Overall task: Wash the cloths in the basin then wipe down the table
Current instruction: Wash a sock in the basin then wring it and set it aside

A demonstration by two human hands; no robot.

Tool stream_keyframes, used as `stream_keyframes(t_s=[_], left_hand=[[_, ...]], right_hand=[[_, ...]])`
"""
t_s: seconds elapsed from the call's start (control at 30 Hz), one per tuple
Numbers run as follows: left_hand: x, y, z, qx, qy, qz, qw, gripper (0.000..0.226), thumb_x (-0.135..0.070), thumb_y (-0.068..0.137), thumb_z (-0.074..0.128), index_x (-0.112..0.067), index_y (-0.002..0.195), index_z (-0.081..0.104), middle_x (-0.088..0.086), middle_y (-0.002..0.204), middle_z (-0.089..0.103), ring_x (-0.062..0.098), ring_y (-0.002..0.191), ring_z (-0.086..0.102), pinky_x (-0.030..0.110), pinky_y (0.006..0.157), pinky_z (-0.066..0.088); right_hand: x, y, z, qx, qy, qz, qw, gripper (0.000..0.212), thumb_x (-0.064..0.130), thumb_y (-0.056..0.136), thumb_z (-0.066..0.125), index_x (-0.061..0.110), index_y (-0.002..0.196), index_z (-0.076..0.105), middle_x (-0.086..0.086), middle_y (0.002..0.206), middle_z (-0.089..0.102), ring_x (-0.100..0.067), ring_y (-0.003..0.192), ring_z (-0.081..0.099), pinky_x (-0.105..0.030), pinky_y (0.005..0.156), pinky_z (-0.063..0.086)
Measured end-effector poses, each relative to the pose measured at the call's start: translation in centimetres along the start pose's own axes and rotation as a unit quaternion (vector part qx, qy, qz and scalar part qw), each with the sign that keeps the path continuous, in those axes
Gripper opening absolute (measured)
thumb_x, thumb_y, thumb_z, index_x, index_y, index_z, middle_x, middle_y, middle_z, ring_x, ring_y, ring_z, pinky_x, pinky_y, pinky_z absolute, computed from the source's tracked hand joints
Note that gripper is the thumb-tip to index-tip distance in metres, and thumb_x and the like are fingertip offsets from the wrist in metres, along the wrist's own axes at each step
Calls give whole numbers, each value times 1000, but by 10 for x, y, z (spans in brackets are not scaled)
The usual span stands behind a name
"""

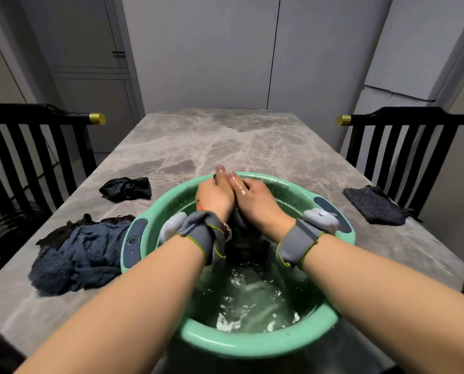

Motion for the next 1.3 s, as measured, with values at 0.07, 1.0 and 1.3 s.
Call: stream_keyframes(t_s=[0.07,1.0,1.3], left_hand=[[14,13,4,46,42,-38,997,50,-29,104,24,5,134,44,29,133,51,37,126,48,34,99,37],[36,-9,43,219,251,1,943,61,-37,104,14,5,136,44,23,146,39,28,138,36,23,106,28],[4,7,10,90,35,34,995,58,-36,103,22,8,120,57,28,128,55,33,121,54,31,95,42]], right_hand=[[14,-5,2,-24,-25,-62,997,46,33,97,46,17,54,47,0,51,46,-16,56,42,-31,58,32],[-49,3,-3,120,-240,102,958,33,20,101,37,2,92,63,-22,105,63,-28,101,58,-28,83,41],[21,-7,-2,-11,-49,-116,992,40,21,98,46,22,59,34,7,55,39,-7,54,36,-21,55,29]])
Point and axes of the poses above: each hand's wrist, its own y-axis towards the middle knuckle, its own z-axis out of the palm, x = y × z, the point moved 8 cm from there along y, towards the middle knuckle
